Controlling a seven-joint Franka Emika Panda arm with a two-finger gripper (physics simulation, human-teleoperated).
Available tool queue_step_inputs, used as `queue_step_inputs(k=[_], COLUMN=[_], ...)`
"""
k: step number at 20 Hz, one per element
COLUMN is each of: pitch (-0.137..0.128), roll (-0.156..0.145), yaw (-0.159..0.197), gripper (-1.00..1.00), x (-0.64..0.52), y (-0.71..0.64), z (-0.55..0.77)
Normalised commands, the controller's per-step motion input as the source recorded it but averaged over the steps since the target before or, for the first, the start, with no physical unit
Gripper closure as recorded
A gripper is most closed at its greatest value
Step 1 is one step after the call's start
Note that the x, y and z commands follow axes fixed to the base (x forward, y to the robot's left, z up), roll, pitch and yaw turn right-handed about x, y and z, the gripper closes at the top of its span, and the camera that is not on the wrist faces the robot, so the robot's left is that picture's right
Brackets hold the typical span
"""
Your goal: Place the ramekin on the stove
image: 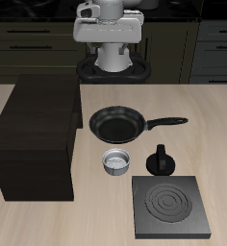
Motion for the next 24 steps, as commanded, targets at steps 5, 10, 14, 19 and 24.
queue_step_inputs(k=[5, 10, 14, 19, 24], pitch=[0.006, 0.003, 0.01, 0.028, -0.01], roll=[-0.027, -0.011, 0.006, 0.05, 0.012], yaw=[-0.012, -0.007, -0.003, -0.022, 0.003], gripper=[-1.0, -1.0, -1.0, -1.0, -1.0], x=[0.04, 0.05, 0.1, 0.19, 0.2], y=[-0.07, -0.05, 0.02, 0.14, 0.05], z=[-0.03, -0.02, -0.05, -0.09, 0.0])
